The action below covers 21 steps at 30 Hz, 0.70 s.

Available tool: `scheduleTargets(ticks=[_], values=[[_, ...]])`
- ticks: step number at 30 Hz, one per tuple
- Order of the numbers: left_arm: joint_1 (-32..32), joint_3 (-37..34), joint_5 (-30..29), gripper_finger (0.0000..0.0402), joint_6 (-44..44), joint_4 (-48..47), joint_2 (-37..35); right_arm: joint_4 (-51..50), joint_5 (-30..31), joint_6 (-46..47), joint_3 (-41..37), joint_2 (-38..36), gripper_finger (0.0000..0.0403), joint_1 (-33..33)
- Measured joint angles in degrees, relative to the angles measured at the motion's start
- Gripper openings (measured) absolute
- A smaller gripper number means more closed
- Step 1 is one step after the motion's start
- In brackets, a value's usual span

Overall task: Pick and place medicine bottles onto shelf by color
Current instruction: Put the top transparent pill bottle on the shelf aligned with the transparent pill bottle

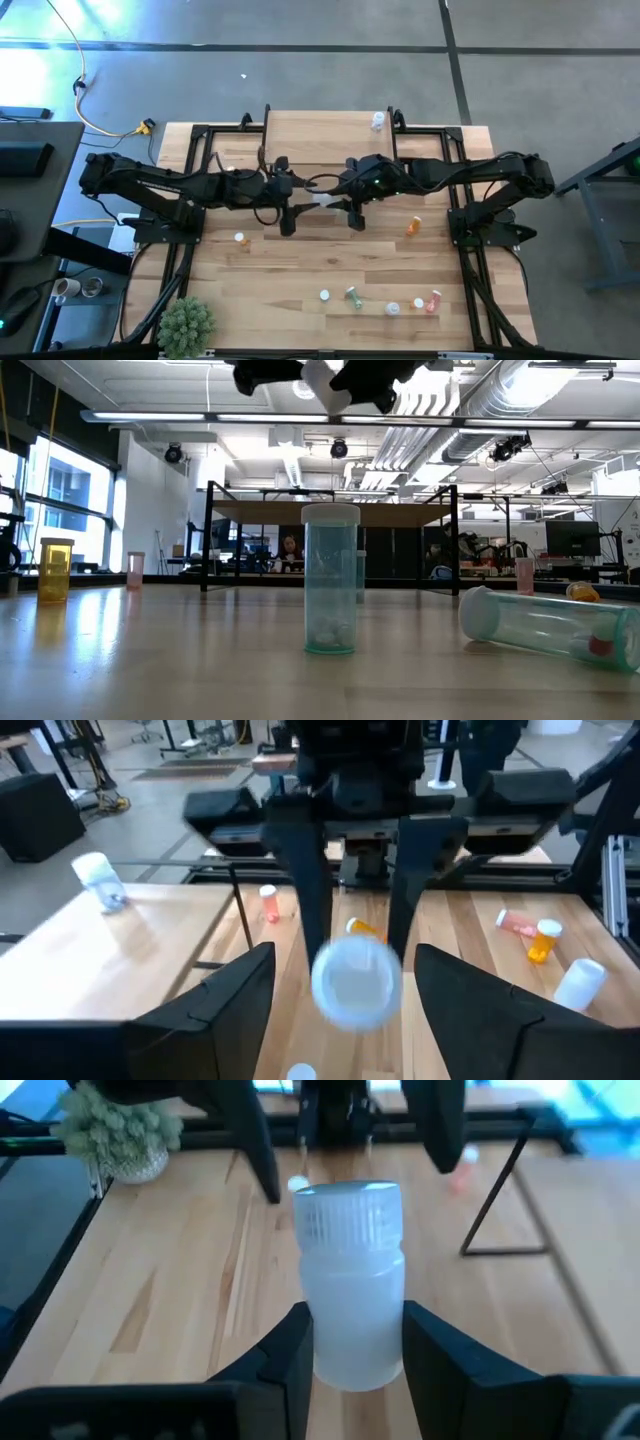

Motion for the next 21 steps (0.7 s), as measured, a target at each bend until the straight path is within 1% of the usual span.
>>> scheduleTargets(ticks=[4, 8, 11, 17, 21], values=[[0.00, -0.04, -0.10, 0.0231, 0.01, -1.12, -3.01, 1.01, 1.27, -1.58, 0.00, -3.17, 0.0109, 0.00], [-0.02, -0.07, -0.09, 0.0232, 1.76, -0.80, -4.85, 5.90, 1.27, -3.69, 0.01, -5.38, 0.0109, 0.01], [-0.02, -0.09, 0.00, 0.0232, 2.86, 1.61, -4.92, 9.66, 0.99, -5.34, 0.02, -5.97, 0.0109, 0.02], [0.93, -0.15, 0.45, 0.0232, 4.88, 10.24, -4.29, 14.95, 0.76, -7.11, 0.02, -5.93, 0.0109, 0.02], [2.06, -0.15, 3.33, 0.0232, 4.87, 13.36, -4.33, 16.46, 0.58, -6.63, 0.02, -5.91, 0.0110, 0.00]])
